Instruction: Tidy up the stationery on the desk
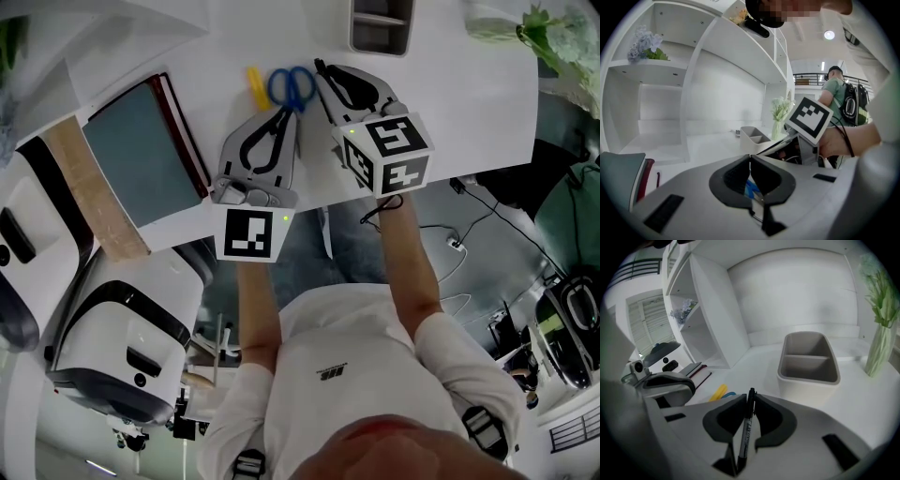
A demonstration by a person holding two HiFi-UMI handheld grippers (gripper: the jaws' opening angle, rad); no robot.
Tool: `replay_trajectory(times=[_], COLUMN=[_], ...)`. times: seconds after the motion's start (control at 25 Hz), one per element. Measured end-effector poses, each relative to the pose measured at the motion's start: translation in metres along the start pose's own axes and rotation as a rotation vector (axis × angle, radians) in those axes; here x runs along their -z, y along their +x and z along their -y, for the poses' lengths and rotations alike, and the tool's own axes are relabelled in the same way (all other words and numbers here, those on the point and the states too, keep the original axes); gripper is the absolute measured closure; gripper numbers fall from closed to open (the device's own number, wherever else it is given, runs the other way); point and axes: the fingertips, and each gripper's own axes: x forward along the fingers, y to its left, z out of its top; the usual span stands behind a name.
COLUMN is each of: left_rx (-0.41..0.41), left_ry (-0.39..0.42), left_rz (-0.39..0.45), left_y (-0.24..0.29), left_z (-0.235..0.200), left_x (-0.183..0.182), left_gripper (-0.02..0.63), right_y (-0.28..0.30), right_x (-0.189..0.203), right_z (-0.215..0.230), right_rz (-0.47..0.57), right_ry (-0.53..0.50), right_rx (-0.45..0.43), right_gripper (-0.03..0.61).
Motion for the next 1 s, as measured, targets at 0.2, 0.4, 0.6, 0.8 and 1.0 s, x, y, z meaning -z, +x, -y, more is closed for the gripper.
replay_trajectory(times=[0.2,0.4,0.6,0.8,1.0], left_rx=[0.003,0.006,0.005,0.002,0.003], left_ry=[-0.003,0.002,0.011,0.017,0.023], left_rz=[0.004,0.008,0.015,0.025,0.042], left_y=[0.001,0.001,0.006,0.009,0.018], left_z=[-0.001,-0.001,-0.001,-0.005,-0.006], left_x=[-0.004,-0.012,-0.023,-0.037,-0.053], left_gripper=[0.614,0.614,0.614,0.614,0.614], right_y=[-0.017,-0.031,-0.046,-0.064,-0.074], right_x=[-0.01,-0.022,-0.042,-0.072,-0.097], right_z=[-0.007,-0.008,-0.006,0.0,0.012], right_rz=[0.046,0.082,0.147,0.248,0.317], right_ry=[-0.014,-0.018,-0.015,-0.003,-0.002], right_rx=[-0.01,-0.011,-0.02,-0.014,0.006], right_gripper=[0.532,0.532,0.535,0.537,0.538])
